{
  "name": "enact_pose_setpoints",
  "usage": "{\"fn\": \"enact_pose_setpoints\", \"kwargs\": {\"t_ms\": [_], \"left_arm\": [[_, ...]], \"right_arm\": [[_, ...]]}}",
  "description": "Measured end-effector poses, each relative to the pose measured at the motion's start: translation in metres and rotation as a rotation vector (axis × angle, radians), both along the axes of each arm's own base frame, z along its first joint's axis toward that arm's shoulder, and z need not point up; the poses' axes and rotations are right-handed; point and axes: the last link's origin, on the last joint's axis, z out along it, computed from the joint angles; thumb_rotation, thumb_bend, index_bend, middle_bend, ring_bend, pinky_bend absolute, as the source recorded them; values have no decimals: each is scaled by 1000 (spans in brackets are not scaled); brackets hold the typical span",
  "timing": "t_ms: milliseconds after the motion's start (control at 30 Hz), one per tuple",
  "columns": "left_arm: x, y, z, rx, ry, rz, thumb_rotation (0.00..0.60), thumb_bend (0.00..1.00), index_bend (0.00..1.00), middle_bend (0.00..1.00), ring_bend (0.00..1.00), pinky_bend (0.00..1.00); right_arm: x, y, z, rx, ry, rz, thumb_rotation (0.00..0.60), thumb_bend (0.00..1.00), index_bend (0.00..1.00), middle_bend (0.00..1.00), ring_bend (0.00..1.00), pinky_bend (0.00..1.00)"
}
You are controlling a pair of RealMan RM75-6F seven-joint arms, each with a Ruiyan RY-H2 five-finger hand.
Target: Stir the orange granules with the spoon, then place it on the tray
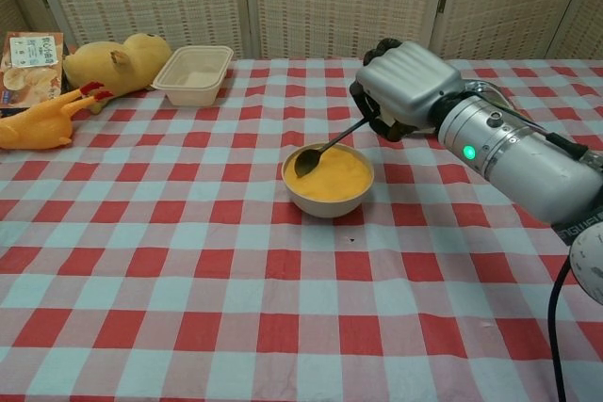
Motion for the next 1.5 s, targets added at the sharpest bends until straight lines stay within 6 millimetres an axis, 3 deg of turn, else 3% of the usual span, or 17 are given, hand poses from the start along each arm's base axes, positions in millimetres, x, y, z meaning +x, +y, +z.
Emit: {"fn": "enact_pose_setpoints", "kwargs": {"t_ms": [433, 633, 1167, 1500], "left_arm": [[1, 0, -3, 2, 14, 6, 600, 455, 0, 0, 0, 124], [1, 1, -4, 4, 15, 9, 600, 454, 0, 0, 0, 123], [-2, 4, -2, 3, 12, 20, 600, 454, 0, 0, 0, 124], [2, -1, -2, 11, 11, 4, 600, 455, 0, 0, 0, 124]], "right_arm": [[-12, 16, 14, 108, -84, -72, 600, 395, 1000, 480, 138, 107], [-13, 13, 21, 119, -137, -111, 600, 395, 1000, 480, 138, 107], [-4, 2, 2, 11, -106, -27, 600, 396, 1000, 480, 138, 107], [-19, 15, 2, 72, -77, -35, 600, 396, 1000, 484, 149, 107]]}}
